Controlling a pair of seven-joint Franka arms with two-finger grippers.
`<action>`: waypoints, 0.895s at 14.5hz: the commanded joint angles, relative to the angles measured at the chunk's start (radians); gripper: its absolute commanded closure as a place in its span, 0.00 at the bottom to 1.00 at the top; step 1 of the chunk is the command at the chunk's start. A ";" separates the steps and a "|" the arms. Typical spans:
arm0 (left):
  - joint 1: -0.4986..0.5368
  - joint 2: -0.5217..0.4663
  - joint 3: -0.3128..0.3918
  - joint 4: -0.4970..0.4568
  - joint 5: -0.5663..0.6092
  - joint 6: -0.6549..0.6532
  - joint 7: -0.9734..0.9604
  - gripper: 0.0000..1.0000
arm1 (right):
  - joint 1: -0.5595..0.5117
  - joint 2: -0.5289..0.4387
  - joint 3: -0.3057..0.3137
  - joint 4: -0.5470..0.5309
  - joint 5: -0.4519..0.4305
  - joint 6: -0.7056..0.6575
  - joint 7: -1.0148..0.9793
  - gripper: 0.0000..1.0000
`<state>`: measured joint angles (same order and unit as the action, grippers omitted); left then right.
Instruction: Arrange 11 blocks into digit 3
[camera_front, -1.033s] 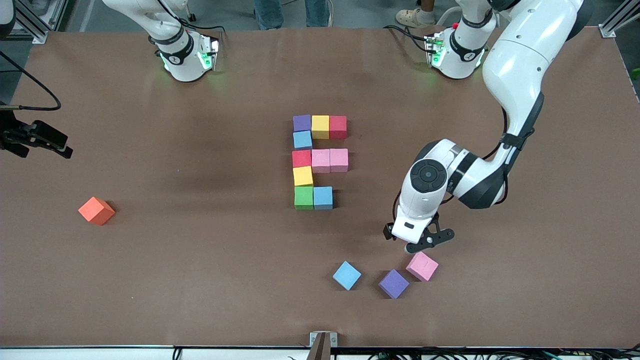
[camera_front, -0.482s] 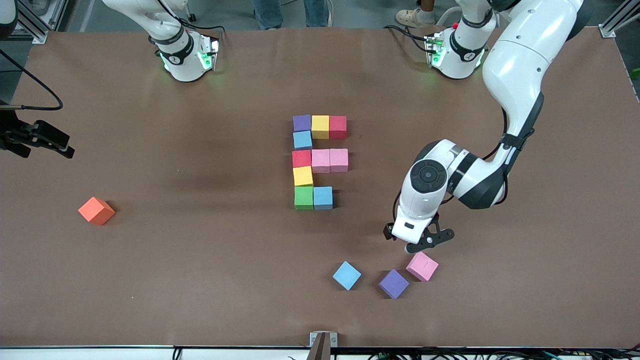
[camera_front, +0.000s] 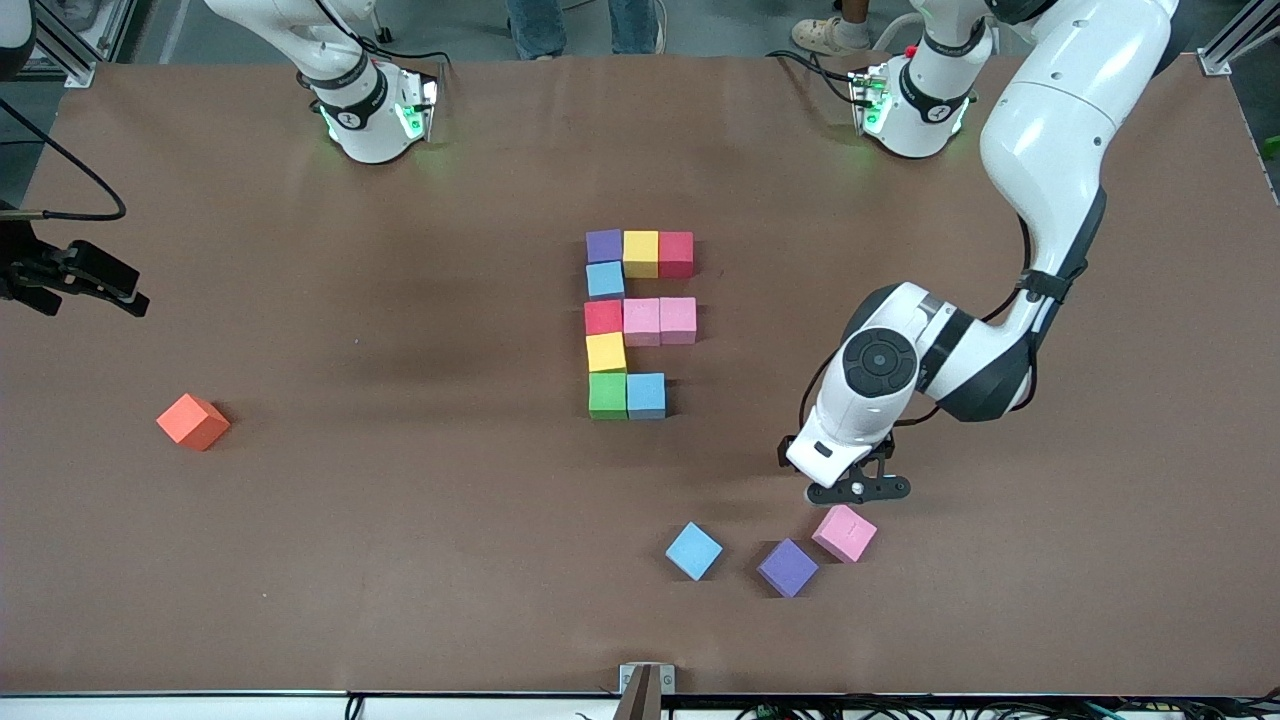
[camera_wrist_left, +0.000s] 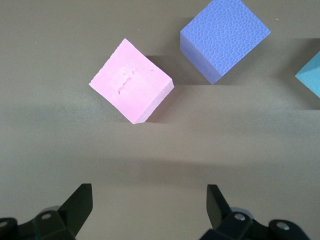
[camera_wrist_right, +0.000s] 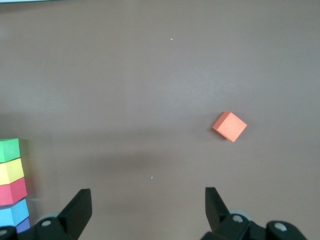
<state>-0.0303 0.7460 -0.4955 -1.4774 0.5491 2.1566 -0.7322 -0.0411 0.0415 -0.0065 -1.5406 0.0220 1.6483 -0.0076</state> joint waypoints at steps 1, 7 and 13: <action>0.006 -0.019 -0.011 -0.017 -0.012 -0.015 0.017 0.00 | 0.001 -0.023 0.003 -0.016 -0.010 -0.002 0.009 0.00; 0.036 -0.008 -0.011 -0.015 -0.011 0.032 0.196 0.00 | 0.003 -0.023 0.005 -0.016 -0.008 -0.004 0.011 0.00; 0.081 0.047 0.002 -0.020 0.115 0.268 0.367 0.00 | 0.003 -0.023 0.005 -0.016 -0.008 -0.004 0.011 0.00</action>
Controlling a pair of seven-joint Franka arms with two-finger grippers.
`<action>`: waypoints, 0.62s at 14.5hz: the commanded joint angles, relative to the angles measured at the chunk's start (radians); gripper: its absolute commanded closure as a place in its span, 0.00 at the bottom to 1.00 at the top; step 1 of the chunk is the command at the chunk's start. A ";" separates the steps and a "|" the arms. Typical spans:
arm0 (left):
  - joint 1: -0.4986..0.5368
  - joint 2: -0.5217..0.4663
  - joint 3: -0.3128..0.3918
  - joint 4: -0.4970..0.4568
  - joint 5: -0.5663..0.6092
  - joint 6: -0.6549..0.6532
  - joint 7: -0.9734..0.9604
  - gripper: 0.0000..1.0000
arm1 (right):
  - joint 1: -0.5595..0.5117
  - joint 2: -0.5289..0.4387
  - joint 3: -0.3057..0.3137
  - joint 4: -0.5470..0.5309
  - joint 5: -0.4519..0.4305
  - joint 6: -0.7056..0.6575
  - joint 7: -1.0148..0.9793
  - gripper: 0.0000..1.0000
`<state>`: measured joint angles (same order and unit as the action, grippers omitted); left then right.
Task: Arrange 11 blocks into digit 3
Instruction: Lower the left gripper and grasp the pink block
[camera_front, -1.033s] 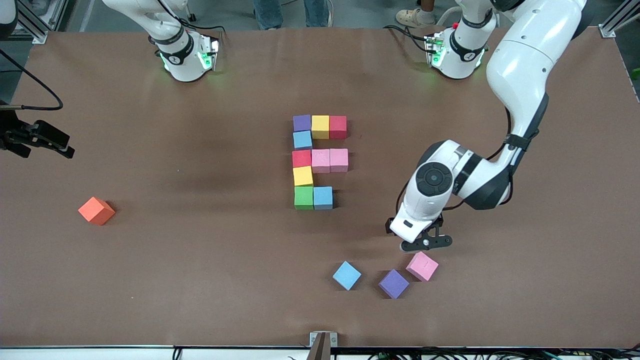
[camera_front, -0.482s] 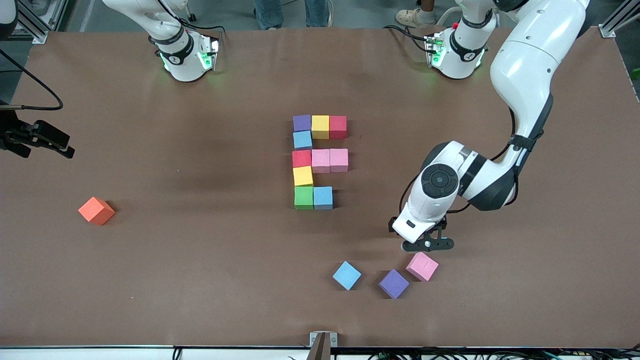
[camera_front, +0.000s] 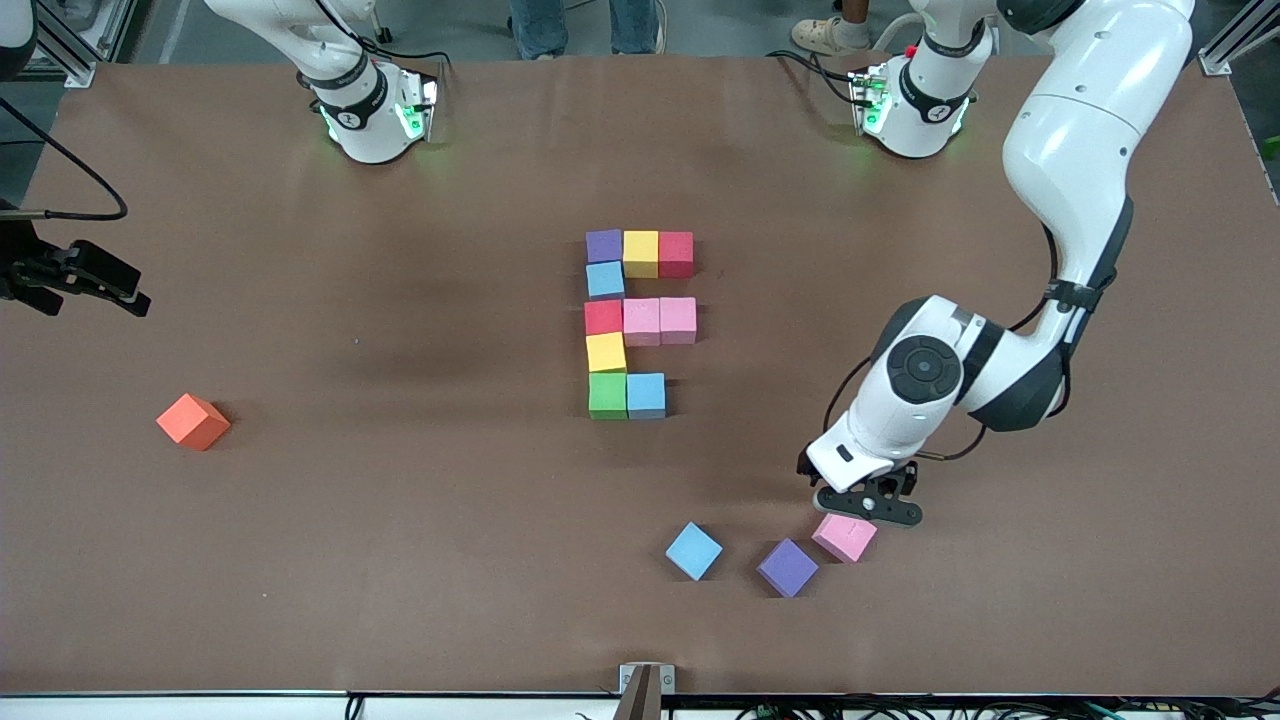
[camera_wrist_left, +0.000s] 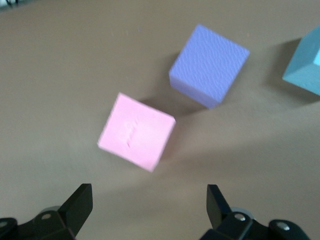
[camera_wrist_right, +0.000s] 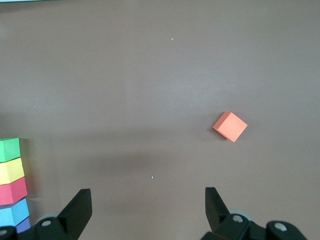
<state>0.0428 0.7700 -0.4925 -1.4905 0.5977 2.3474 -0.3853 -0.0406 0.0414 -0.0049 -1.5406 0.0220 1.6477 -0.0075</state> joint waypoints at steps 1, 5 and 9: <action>0.009 0.037 0.003 -0.007 0.098 0.114 0.019 0.00 | 0.002 -0.023 0.003 -0.016 -0.008 -0.003 0.011 0.00; 0.009 0.086 0.031 -0.005 0.181 0.220 0.008 0.00 | 0.001 -0.023 0.003 -0.016 -0.008 -0.003 0.011 0.00; 0.008 0.120 0.055 -0.001 0.214 0.271 0.005 0.00 | 0.001 -0.023 0.003 -0.016 -0.008 -0.003 0.011 0.00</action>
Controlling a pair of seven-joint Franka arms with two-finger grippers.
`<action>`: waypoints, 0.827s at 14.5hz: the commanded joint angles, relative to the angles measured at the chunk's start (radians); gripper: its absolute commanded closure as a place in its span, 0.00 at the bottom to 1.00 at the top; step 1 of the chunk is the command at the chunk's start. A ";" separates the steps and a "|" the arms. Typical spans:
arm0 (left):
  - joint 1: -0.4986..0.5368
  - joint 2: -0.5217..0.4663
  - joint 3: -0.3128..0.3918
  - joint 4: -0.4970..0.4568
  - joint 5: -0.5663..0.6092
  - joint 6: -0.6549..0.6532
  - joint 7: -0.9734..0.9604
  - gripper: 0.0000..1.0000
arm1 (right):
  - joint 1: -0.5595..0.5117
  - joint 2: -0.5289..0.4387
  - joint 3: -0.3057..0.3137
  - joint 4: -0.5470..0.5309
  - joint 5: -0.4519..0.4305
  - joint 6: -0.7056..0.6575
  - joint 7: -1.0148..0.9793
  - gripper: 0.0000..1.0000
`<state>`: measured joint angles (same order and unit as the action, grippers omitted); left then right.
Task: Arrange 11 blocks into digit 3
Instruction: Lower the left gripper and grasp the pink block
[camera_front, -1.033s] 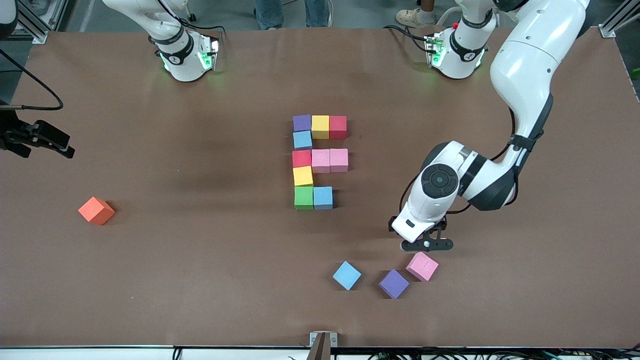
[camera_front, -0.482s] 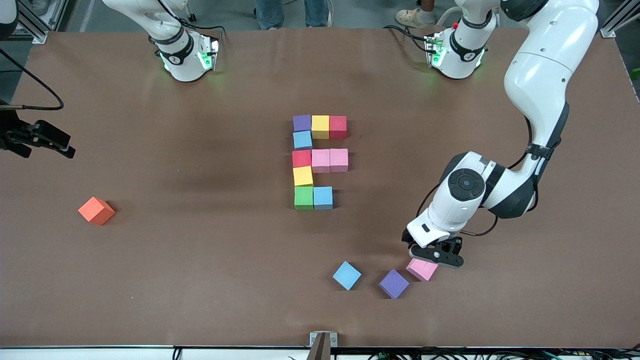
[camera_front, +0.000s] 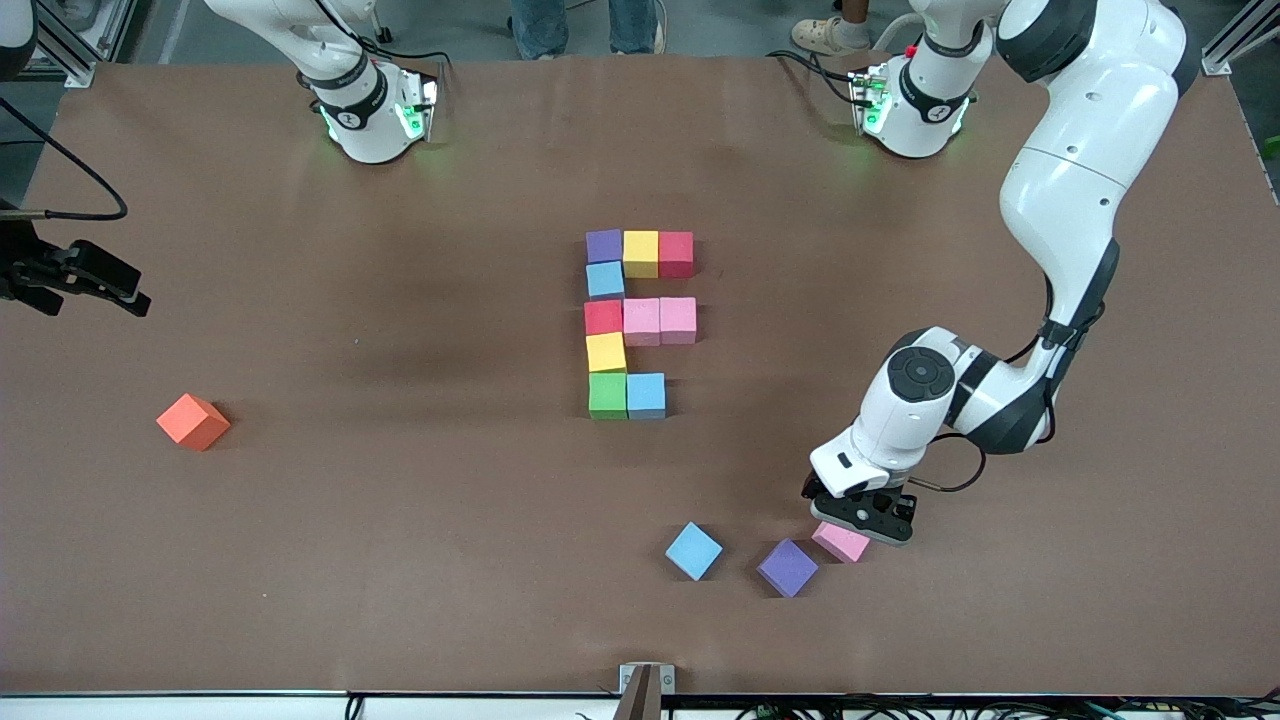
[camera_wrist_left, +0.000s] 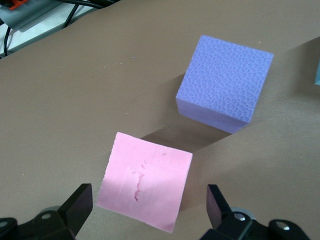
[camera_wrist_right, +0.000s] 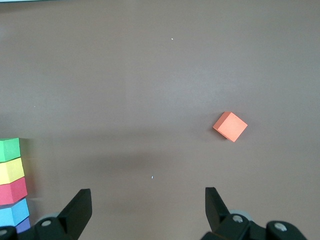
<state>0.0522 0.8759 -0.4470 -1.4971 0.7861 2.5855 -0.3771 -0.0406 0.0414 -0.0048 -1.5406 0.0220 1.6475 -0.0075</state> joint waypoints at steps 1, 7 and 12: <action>-0.002 0.017 0.014 0.008 0.027 0.039 -0.003 0.00 | 0.001 -0.023 0.003 -0.016 -0.008 -0.003 0.011 0.00; -0.005 0.040 0.025 0.012 0.029 0.058 -0.040 0.19 | 0.001 -0.023 0.003 -0.016 -0.008 -0.003 0.011 0.00; -0.008 0.028 0.019 0.012 0.018 0.056 -0.146 0.61 | 0.001 -0.023 0.003 -0.016 -0.008 -0.003 0.011 0.00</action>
<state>0.0478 0.9125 -0.4272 -1.4907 0.7986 2.6340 -0.4920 -0.0406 0.0414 -0.0048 -1.5406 0.0221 1.6475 -0.0074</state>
